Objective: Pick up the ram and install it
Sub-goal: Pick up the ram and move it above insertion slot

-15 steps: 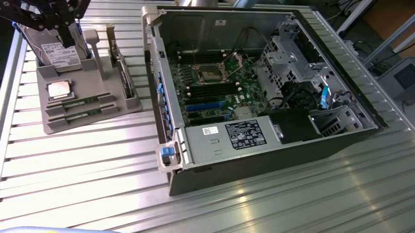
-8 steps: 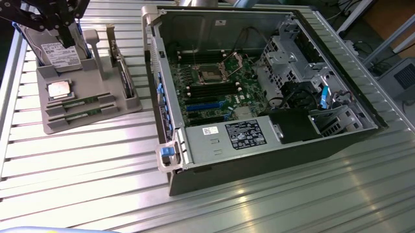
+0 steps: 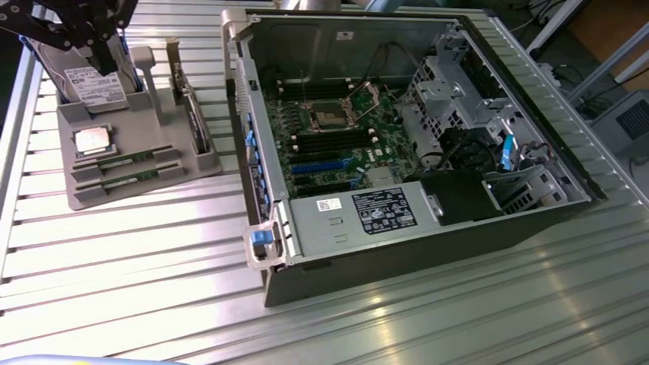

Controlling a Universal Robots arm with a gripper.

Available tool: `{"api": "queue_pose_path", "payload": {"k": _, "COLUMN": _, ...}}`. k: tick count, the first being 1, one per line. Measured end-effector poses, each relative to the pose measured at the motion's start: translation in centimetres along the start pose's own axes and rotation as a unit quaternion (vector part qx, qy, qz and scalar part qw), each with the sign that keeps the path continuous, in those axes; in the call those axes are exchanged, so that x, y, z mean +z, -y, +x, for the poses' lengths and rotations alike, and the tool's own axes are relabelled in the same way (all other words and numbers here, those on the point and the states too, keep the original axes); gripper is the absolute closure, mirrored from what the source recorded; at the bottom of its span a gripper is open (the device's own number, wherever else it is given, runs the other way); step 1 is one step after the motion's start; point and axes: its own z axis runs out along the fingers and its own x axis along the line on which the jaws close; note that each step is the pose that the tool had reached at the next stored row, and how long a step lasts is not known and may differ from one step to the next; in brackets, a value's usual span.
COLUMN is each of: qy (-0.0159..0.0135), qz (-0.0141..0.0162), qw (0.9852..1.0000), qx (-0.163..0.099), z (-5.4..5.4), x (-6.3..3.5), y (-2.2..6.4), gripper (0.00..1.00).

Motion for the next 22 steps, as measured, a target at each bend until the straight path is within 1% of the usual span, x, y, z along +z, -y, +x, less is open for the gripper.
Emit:
{"api": "queue_pose_path", "payload": {"k": 3, "qy": -0.0004, "qz": -0.0001, "qw": 1.0, "qx": -0.009, "z": 0.0, "x": 0.0, "y": 0.0, "gripper": 0.89}}
{"api": "queue_pose_path", "payload": {"k": 5, "qy": -0.0008, "qz": -0.0001, "qw": 0.9998, "qx": -0.02, "z": 0.0, "x": 0.0, "y": 0.0, "gripper": 0.89}}
{"api": "queue_pose_path", "payload": {"k": 11, "qy": -0.002, "qz": 0.0, "qw": 0.999, "qx": -0.044, "z": 0.0, "x": 0.0, "y": 0.0, "gripper": 0.89}}
{"api": "queue_pose_path", "payload": {"k": 14, "qy": -0.0027, "qz": 0.0001, "qw": 0.9982, "qx": -0.059, "z": 0.0, "x": 0.0, "y": 0.0, "gripper": 0.89}}
{"api": "queue_pose_path", "payload": {"k": 16, "qy": -0.0031, "qz": 0.0002, "qw": 0.9979, "qx": -0.065, "z": 0.0, "x": 0.0, "y": 0.0, "gripper": 0.89}}
{"api": "queue_pose_path", "payload": {"k": 22, "qy": -0.0045, "qz": 0.0005, "qw": 0.9957, "qx": -0.093, "z": 0.0, "x": 0.0, "y": 0.0, "gripper": 0.89}}
